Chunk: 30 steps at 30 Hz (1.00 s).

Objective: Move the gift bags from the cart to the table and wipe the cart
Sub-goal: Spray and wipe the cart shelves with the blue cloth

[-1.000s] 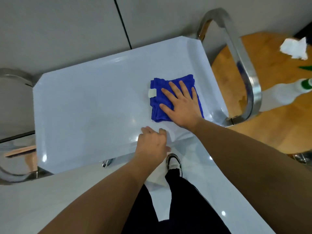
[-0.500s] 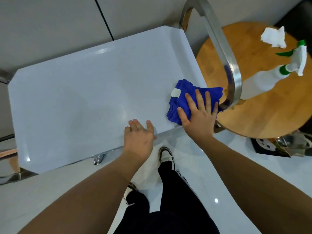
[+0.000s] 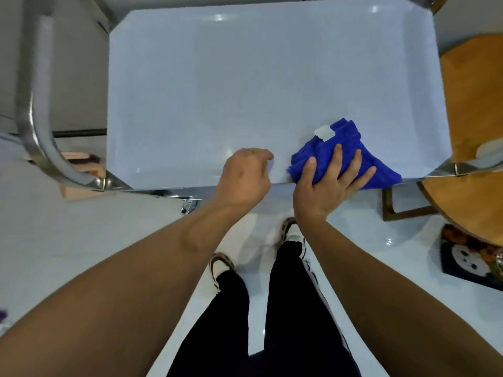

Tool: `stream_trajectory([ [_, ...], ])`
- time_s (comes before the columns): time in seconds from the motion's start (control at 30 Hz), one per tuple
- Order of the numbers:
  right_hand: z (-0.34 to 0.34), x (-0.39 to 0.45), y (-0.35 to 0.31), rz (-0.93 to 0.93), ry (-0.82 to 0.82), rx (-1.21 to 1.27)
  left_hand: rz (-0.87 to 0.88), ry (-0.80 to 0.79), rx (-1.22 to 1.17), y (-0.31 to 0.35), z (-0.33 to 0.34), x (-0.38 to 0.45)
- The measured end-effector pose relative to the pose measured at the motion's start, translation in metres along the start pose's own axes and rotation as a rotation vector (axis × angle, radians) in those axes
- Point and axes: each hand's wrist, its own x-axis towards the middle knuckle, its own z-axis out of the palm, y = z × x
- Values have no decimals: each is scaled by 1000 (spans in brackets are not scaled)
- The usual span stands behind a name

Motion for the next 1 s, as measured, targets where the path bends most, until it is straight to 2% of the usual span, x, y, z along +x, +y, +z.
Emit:
stream_trajectory([
  [0.1, 16, -39, -39, -29, -34, -20, -115, 121, 37, -39, -27, -20],
  [0.23, 31, -98, -99, -83, -137, -80, -173, 226, 89, -92, -55, -54],
  [0.37, 51, -146, -148, -103, -227, -78, -284, 327, 76, -133, -77, -87],
  [0.47, 62, -176, -171, -140, -269, -60, -286, 461, 16, -158, -85, -115],
  [0.67, 72, -227, -214, -231, -385, -103, -461, 364, -38, -195, -86, -166],
  [0.87, 70, -262, -223, -445, -487, -134, -479, 489, -77, -230, -79, -193],
  [1.0, 71, -271, -213, -563, -464, -146, -479, 498, -87, -236, -75, -203],
])
